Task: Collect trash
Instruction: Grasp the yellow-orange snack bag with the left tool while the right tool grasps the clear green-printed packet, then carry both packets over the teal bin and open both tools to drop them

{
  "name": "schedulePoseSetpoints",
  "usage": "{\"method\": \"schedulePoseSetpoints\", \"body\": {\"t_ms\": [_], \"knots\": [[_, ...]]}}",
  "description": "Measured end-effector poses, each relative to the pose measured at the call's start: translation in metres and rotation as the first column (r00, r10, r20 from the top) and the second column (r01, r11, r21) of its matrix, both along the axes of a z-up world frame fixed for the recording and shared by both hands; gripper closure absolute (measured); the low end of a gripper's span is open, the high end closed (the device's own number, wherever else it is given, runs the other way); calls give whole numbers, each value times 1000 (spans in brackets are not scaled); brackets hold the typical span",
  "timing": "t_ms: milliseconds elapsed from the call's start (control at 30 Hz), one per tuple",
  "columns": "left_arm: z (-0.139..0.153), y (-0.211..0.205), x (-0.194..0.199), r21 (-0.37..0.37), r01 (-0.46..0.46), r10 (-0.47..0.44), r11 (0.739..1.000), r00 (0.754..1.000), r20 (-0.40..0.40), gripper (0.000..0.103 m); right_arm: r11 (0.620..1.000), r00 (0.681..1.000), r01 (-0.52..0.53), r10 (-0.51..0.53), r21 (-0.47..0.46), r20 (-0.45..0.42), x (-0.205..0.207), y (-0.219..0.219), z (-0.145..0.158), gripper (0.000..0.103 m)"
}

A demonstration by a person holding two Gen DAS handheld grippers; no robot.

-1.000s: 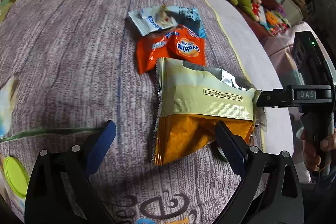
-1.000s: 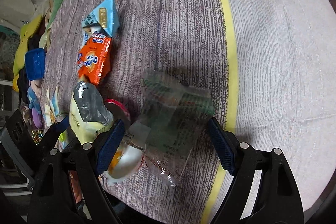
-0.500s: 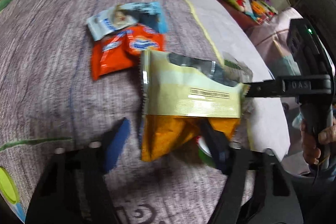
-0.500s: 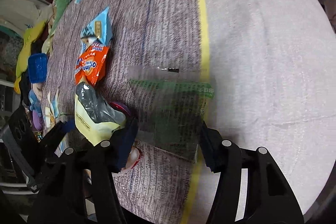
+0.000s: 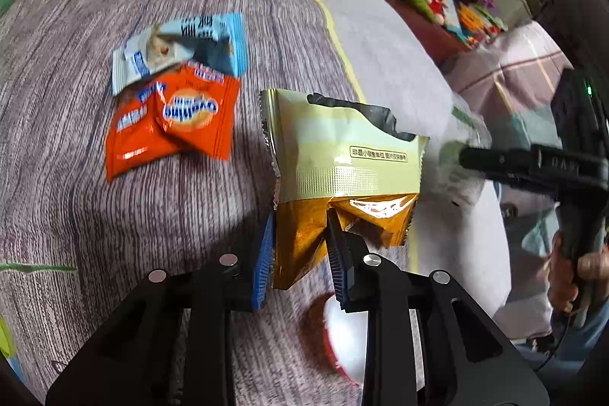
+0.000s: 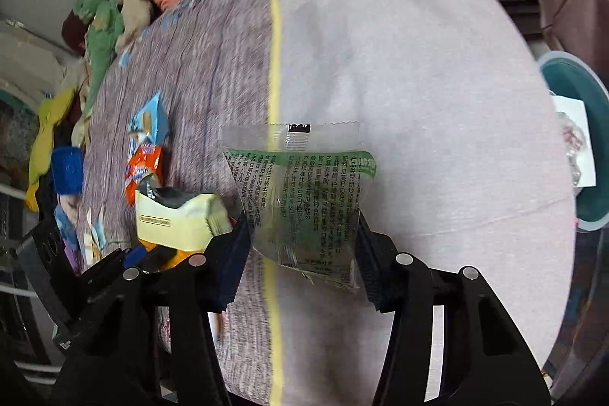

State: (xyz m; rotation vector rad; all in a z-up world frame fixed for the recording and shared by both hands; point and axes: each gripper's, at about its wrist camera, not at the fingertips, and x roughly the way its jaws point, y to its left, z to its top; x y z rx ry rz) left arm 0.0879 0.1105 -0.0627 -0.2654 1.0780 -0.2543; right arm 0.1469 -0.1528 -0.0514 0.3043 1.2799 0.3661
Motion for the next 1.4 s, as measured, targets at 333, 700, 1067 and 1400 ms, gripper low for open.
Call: {"method": "schedulePoseSetpoints", "body": {"t_ms": [333,700,1067,1400], "knots": [[26,-28,13,-1,-19,19,1000,1000,21,75,997,996,75,-76,34,36,-2,-51,8,53],[45,-101,33,19,68,-69,998,997,36,75,986,985,155,-159,59,65,-5,-122,13,53],[55,-185,52,51,181,-183,982,983,31,75,958,950,271,-281,89,133,-13,-206,27,53],[58,-280,70,80,316,-319,945,948,23,75,907,887,405,-421,116,191,-25,-295,42,53]]}}
